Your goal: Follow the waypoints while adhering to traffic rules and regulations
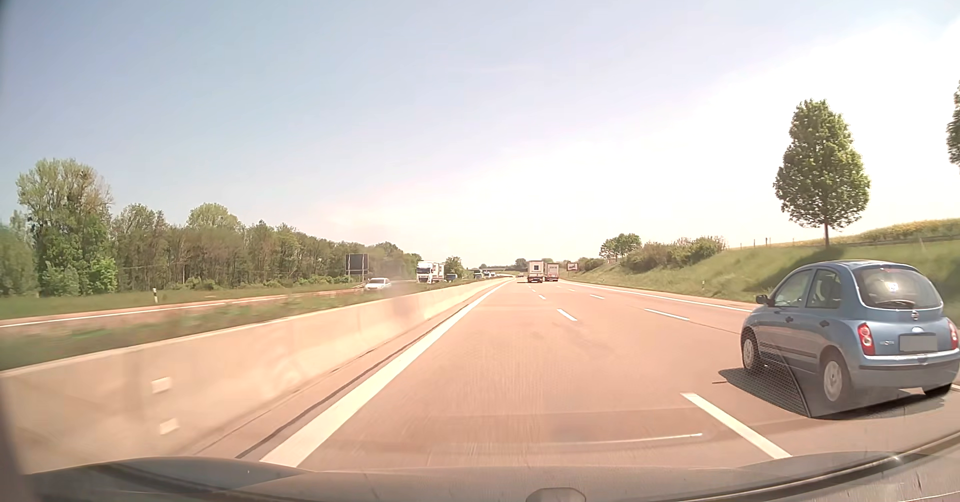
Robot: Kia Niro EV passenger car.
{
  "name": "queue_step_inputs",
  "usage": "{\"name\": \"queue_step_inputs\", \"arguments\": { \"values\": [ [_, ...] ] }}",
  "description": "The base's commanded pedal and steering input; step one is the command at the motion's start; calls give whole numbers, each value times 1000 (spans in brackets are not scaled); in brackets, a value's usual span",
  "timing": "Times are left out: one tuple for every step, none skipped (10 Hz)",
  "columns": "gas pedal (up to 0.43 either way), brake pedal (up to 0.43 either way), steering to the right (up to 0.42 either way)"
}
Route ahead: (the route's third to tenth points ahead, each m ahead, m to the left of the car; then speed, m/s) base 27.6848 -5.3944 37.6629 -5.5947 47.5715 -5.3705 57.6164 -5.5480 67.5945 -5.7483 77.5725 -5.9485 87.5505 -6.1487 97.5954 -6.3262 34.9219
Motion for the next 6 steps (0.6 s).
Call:
{"name": "queue_step_inputs", "arguments": {
  "values": [
    [287, 0, 1],
    [299, 0, 1],
    [299, 0, 1],
    [299, 0, 0],
    [299, 0, 0],
    [299, 0, 0]
  ]
}}
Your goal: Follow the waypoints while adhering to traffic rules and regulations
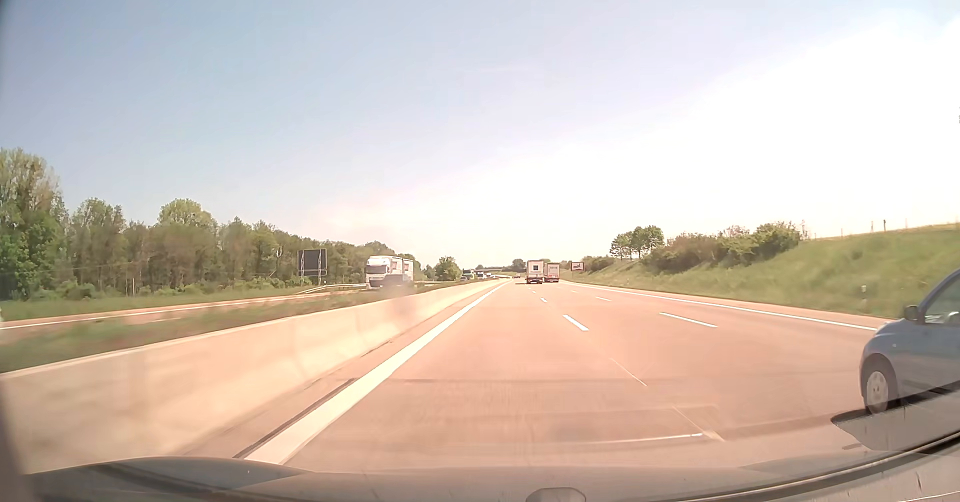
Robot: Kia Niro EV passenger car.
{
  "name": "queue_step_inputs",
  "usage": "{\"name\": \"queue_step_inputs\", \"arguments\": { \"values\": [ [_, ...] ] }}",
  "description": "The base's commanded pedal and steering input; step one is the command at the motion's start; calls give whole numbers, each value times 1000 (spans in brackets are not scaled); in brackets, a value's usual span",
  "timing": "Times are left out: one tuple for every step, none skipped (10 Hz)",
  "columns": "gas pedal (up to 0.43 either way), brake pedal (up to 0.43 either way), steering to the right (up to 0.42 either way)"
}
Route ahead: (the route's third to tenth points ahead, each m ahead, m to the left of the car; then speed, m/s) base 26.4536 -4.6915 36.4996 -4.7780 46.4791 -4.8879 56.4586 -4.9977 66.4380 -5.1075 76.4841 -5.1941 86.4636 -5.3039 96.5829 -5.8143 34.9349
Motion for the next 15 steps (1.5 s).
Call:
{"name": "queue_step_inputs", "arguments": {
  "values": [
    [299, 0, 0],
    [287, 0, 0],
    [287, 0, 0],
    [287, 0, 1],
    [287, 0, 0],
    [287, 0, 0],
    [287, 0, 0],
    [287, 0, 0],
    [287, 0, 0],
    [287, 0, 0],
    [287, 0, -1],
    [287, 0, -1],
    [287, 0, -1],
    [287, 0, -1],
    [287, 0, 0]
  ]
}}
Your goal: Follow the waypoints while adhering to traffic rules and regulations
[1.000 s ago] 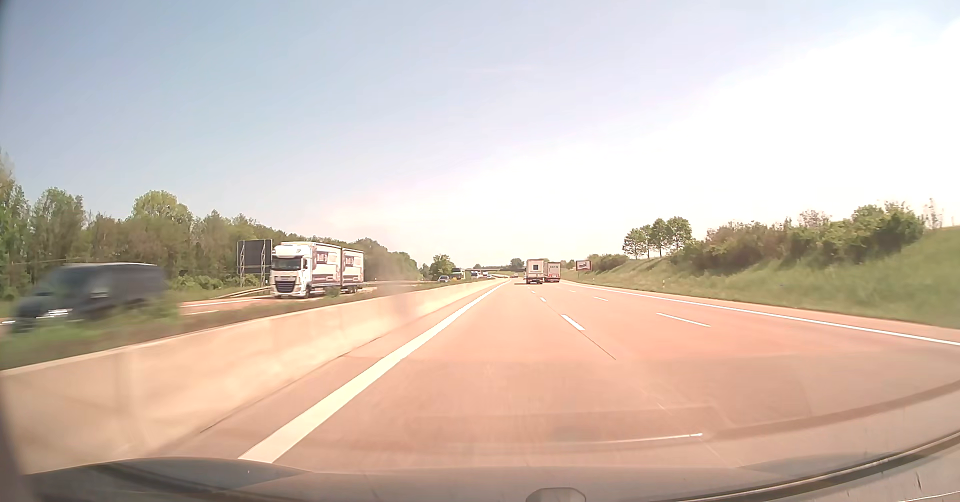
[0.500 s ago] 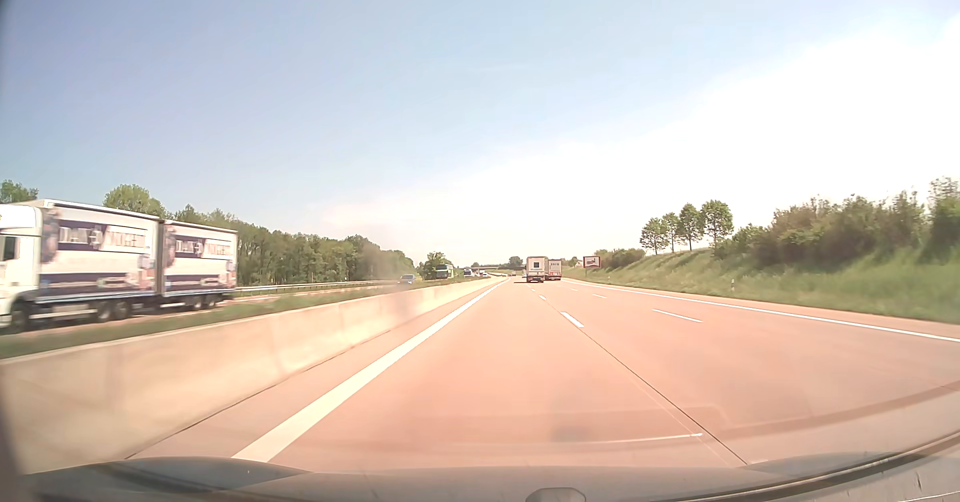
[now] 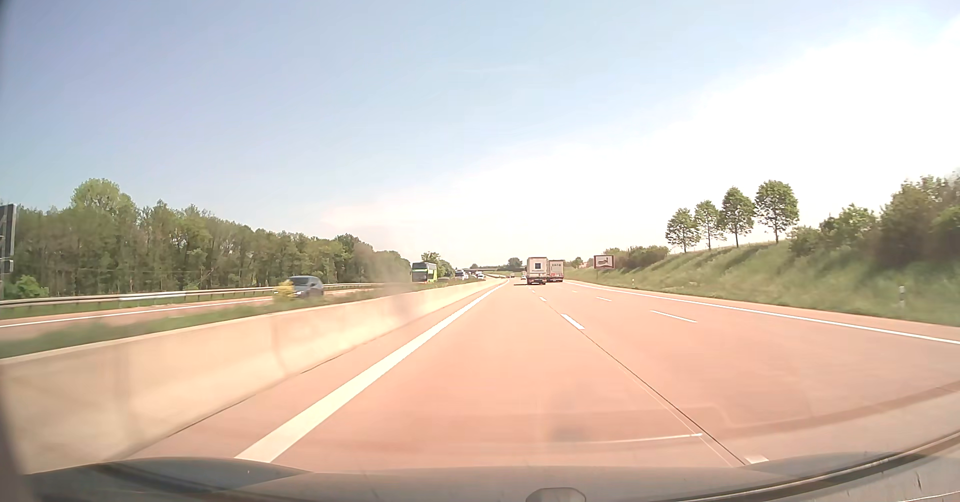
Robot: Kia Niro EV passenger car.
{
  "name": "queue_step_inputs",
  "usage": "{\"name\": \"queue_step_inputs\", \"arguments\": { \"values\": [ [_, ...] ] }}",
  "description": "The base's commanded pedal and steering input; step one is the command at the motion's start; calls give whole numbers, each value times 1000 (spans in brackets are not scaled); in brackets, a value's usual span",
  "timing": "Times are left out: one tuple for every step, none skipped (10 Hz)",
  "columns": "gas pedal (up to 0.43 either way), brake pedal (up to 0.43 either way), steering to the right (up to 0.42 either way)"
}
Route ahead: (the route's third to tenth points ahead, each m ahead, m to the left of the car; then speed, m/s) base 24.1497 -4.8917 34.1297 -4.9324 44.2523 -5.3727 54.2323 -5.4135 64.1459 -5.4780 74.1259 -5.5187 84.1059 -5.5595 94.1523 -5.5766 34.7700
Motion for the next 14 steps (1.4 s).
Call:
{"name": "queue_step_inputs", "arguments": {
  "values": [
    [287, 0, 0],
    [287, 0, 0],
    [287, 0, 0],
    [287, 0, 0],
    [287, 0, 0],
    [287, 0, 0],
    [287, 0, 1],
    [287, 0, 0],
    [287, 0, 1],
    [287, 0, 1],
    [287, 0, 1],
    [287, 0, 1],
    [287, 0, 0],
    [287, 0, 0]
  ]
}}
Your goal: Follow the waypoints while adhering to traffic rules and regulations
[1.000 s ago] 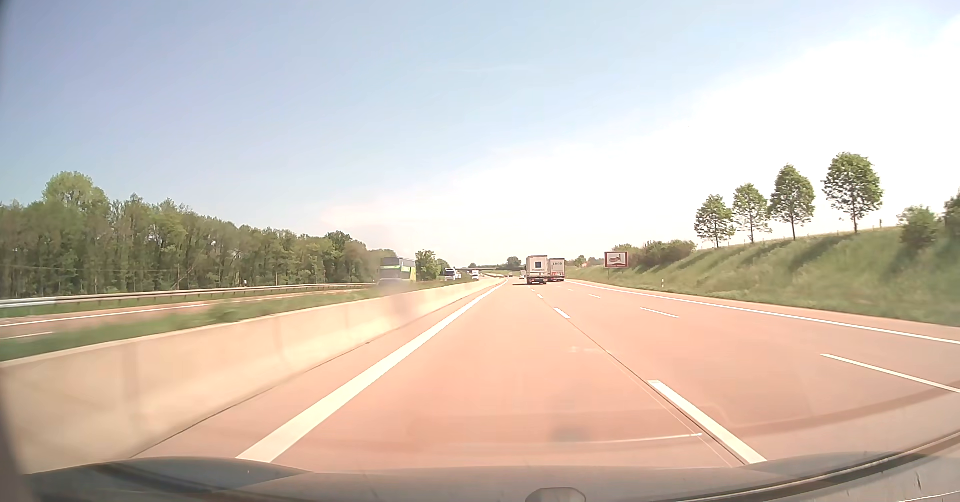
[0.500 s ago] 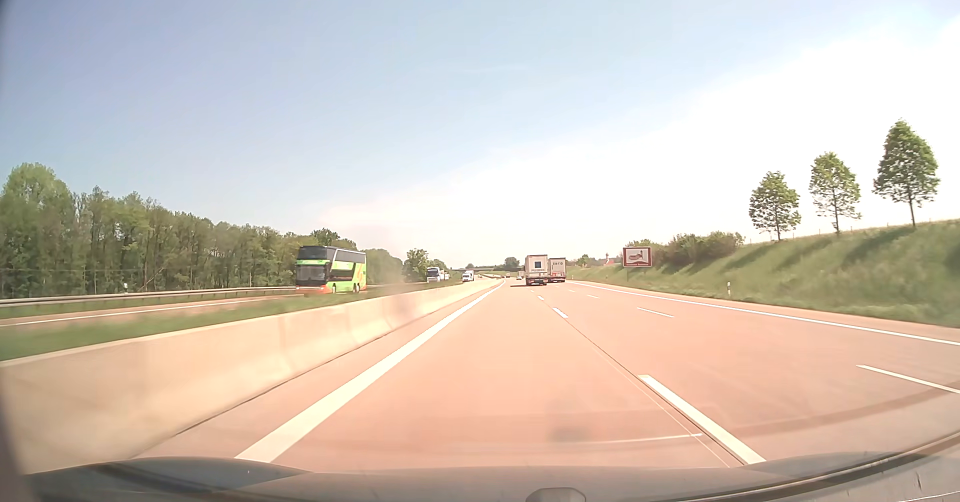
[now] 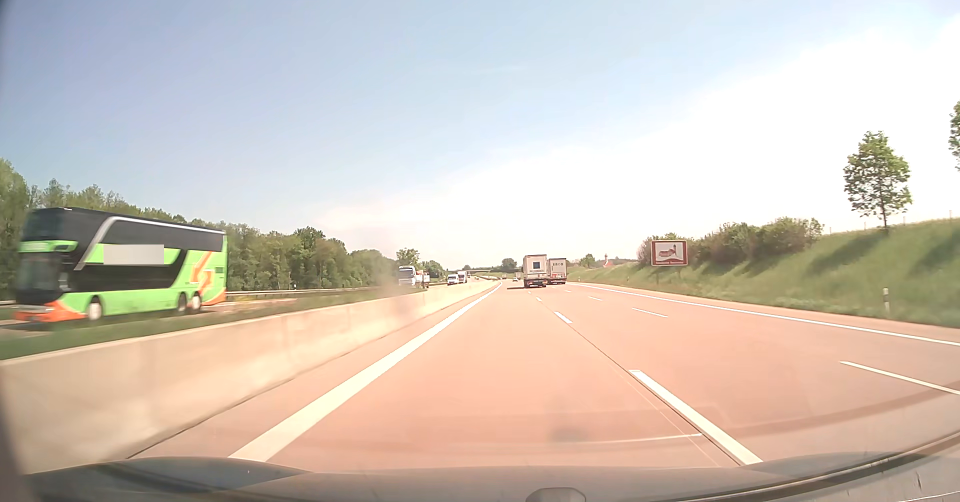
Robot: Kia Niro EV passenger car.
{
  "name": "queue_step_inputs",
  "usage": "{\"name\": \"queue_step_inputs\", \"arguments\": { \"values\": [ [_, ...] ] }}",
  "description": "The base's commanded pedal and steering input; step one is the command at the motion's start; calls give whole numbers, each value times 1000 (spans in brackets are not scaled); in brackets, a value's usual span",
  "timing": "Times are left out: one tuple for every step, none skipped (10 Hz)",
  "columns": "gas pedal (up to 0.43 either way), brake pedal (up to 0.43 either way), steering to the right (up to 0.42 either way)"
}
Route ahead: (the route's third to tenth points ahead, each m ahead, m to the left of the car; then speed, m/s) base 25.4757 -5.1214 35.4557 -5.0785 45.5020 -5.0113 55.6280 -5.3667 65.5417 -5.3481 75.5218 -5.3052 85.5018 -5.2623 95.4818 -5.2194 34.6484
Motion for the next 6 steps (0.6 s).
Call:
{"name": "queue_step_inputs", "arguments": {
  "values": [
    [287, 0, -1],
    [287, 0, -1],
    [287, 0, -1],
    [287, 0, -1],
    [287, 0, -1],
    [287, 0, -1]
  ]
}}
